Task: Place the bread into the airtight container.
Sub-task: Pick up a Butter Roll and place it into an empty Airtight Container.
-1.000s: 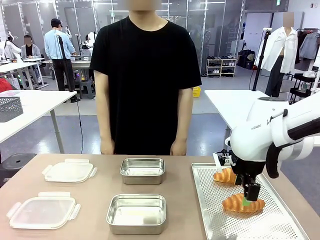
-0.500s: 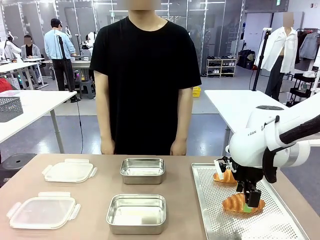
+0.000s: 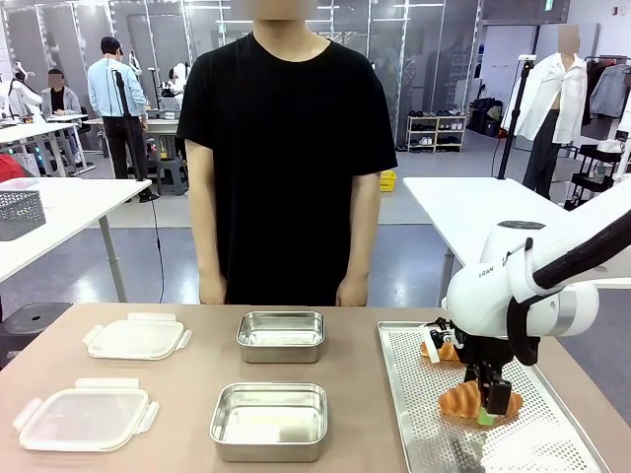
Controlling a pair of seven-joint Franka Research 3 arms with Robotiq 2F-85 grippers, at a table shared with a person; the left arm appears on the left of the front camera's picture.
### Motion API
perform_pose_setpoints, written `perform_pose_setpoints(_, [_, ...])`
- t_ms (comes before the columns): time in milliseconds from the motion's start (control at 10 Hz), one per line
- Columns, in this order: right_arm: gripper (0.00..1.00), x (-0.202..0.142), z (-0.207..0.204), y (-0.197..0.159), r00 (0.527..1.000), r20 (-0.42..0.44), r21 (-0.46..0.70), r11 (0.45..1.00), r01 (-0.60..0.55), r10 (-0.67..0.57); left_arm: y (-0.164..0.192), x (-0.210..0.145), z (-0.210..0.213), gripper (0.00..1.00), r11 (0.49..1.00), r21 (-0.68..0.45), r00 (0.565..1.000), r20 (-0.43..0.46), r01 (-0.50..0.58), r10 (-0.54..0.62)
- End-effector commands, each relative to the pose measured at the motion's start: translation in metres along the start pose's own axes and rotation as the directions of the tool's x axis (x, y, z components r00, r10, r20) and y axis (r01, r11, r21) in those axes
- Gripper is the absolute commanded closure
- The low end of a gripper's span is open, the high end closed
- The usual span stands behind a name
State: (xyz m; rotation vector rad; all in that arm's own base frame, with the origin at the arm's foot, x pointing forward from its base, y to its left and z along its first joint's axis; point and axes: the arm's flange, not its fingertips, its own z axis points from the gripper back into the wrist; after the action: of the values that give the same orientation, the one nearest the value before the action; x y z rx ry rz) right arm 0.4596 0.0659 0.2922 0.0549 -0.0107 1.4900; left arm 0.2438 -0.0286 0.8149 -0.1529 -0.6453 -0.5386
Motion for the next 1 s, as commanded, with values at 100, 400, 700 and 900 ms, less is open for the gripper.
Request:
perform_pose_setpoints(100, [0.11, -0.004, -0.007, -0.003, 0.999, 0.031, -0.015, 1.000, -0.016, 0.016, 0.000, 0.002, 0.002, 0.00, 1.000, 0.000, 1.000, -0.001, 0.006, -0.006])
perform_pose_setpoints(400, [0.42, -0.001, 0.001, 0.007, 0.999, 0.029, -0.031, 0.999, -0.023, 0.024, 0.000, 0.002, 0.002, 0.00, 1.000, 0.000, 1.000, -0.001, 0.006, -0.006])
perform_pose_setpoints(700, [0.70, 0.006, 0.024, 0.016, 0.999, 0.032, -0.037, 0.999, -0.019, 0.020, 0.000, 0.002, 0.002, 0.00, 1.000, 0.000, 1.000, -0.001, 0.006, -0.006])
perform_pose_setpoints(900, [0.70, 0.027, 0.064, 0.026, 0.998, 0.063, -0.075, 0.997, -0.002, 0.006, 0.000, 0.002, 0.002, 0.00, 1.000, 0.000, 1.000, -0.001, 0.006, -0.006])
